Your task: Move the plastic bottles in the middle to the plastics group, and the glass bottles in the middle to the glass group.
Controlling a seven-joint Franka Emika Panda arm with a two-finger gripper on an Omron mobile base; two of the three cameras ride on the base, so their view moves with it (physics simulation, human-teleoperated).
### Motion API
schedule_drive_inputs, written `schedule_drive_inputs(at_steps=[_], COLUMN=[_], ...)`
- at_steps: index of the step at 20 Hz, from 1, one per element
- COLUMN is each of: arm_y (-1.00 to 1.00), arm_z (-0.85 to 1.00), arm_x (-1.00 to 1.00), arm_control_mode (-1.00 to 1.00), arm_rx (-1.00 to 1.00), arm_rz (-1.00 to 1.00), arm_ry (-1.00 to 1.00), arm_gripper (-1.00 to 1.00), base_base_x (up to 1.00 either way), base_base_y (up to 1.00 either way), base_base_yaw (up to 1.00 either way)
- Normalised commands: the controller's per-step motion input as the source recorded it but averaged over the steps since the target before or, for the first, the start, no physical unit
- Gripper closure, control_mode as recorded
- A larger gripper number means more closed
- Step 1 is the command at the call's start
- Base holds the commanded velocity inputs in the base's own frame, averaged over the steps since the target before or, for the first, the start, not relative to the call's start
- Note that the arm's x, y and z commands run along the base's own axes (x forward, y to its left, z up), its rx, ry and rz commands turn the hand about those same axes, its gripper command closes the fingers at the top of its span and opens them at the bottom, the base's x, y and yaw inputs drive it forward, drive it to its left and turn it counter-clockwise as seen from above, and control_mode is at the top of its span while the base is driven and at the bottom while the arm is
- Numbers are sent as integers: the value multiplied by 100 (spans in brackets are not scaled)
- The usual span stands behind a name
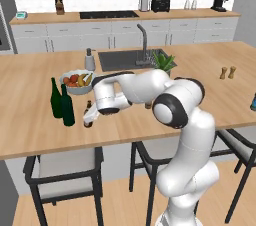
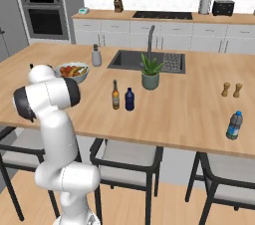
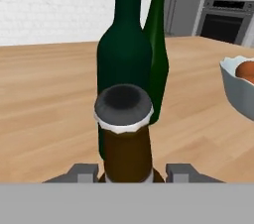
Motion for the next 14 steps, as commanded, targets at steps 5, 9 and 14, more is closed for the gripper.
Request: schedule_drive_inputs(at_steps=[5, 9, 14], arm_y=[1, 4, 6], arm_z=[-24, -28, -27], arm_x=[18, 10, 4], arm_control_mode=[-100, -100, -100], arm_rx=[0, 0, 0], arm_rz=[0, 0, 0], arm_ry=[5, 1, 0], arm_gripper=[100, 100, 100], base_base_x=[0, 0, 0], base_base_y=[0, 0, 0], base_base_yaw=[0, 0, 0])
